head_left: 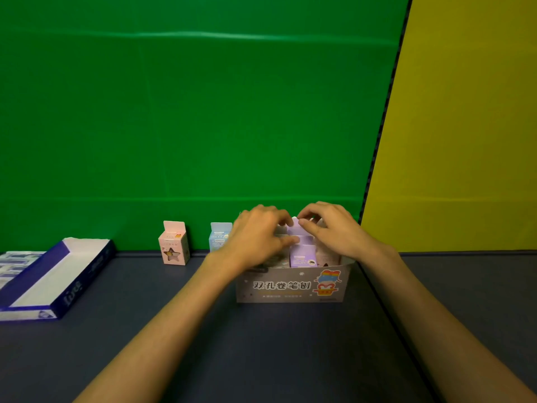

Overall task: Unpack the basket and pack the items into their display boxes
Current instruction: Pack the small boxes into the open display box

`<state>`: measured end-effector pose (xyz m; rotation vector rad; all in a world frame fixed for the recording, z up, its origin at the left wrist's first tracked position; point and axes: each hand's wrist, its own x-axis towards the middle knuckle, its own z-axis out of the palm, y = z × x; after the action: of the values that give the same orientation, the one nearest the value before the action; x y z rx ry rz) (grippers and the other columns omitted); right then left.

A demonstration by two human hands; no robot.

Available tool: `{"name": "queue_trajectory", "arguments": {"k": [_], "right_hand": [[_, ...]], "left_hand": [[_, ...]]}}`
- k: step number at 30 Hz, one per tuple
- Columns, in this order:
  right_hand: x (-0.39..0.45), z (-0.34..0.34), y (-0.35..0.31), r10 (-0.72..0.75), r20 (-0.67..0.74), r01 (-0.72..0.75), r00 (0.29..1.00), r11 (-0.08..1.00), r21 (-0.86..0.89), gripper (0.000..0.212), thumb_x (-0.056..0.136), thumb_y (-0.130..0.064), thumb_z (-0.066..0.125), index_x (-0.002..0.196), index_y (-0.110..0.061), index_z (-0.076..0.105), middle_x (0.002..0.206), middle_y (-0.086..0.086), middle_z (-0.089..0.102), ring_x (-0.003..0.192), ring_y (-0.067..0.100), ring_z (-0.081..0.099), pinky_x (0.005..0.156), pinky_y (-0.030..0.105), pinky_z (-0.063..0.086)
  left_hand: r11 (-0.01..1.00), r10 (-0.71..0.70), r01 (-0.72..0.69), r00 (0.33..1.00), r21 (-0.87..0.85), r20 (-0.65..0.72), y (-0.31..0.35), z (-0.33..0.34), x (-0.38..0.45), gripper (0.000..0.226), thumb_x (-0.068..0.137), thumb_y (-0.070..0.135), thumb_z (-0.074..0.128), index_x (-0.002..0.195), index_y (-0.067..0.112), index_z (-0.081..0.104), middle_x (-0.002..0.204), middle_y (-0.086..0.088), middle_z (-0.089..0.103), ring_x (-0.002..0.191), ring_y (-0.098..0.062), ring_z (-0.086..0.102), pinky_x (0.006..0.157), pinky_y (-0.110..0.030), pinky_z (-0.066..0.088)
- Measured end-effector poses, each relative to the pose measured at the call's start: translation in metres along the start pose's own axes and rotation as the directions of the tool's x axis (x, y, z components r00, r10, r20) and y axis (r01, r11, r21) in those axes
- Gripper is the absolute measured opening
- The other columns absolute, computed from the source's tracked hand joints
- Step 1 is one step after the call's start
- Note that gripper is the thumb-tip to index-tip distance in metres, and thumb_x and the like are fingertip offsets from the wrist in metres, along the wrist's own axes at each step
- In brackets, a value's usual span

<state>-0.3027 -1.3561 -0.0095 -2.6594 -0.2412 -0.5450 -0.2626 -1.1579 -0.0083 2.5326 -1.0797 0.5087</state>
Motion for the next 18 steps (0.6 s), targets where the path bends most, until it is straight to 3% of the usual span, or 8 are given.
{"name": "queue_trajectory", "arguments": {"k": [3, 7, 12, 18], "right_hand": [[0.011, 0.007, -0.021, -0.047, -0.001, 0.047, 0.999, 0.999, -0.014, 0.018, 0.097, -0.034, 0.058, 0.106, -0.023, 0.068, 0.104, -0.007, 0.067, 0.093, 0.011, 0.06, 0.084, 0.037, 0.051], [0.03, 0.02, -0.057, -0.094, -0.001, 0.093, 0.996, 0.995, -0.036, 0.018, 0.096, -0.033, 0.059, 0.106, -0.023, 0.069, 0.106, -0.006, 0.068, 0.097, 0.014, 0.06, 0.088, 0.039, 0.049], [0.052, 0.042, -0.102, -0.117, 0.039, 0.121, 0.992, 0.987, -0.102, 0.026, 0.095, -0.037, 0.06, 0.116, -0.023, 0.066, 0.115, -0.005, 0.067, 0.109, 0.017, 0.057, 0.095, 0.038, 0.046], [0.078, 0.065, -0.142, -0.071, 0.131, 0.103, 0.989, 0.961, -0.258, 0.042, 0.092, -0.04, 0.064, 0.129, -0.021, 0.06, 0.123, -0.001, 0.065, 0.12, 0.023, 0.052, 0.101, 0.043, 0.043]], "left_hand": [[0.995, -0.093, 0.094, 0.991, 0.012, -0.102, -0.035, -0.024, -0.017, 0.032, 0.087, 0.047, 0.066, 0.113, 0.029, 0.066, 0.107, 0.004, 0.066, 0.103, -0.021, 0.058, 0.082, -0.036, 0.046], [0.968, -0.231, 0.24, 0.965, 0.066, -0.128, -0.093, -0.049, -0.043, 0.038, 0.084, 0.042, 0.067, 0.119, 0.027, 0.064, 0.111, 0.0, 0.064, 0.108, -0.025, 0.056, 0.087, -0.039, 0.048], [0.913, -0.341, 0.337, 0.94, 0.229, -0.027, -0.149, -0.057, -0.069, 0.059, 0.08, 0.044, 0.069, 0.134, 0.026, 0.053, 0.129, -0.002, 0.055, 0.122, -0.026, 0.047, 0.095, -0.043, 0.042], [0.888, -0.356, 0.302, 0.929, 0.348, 0.101, -0.187, -0.05, -0.085, 0.077, 0.077, 0.044, 0.076, 0.142, 0.022, 0.042, 0.138, -0.001, 0.048, 0.127, -0.025, 0.042, 0.099, -0.044, 0.039]]}}
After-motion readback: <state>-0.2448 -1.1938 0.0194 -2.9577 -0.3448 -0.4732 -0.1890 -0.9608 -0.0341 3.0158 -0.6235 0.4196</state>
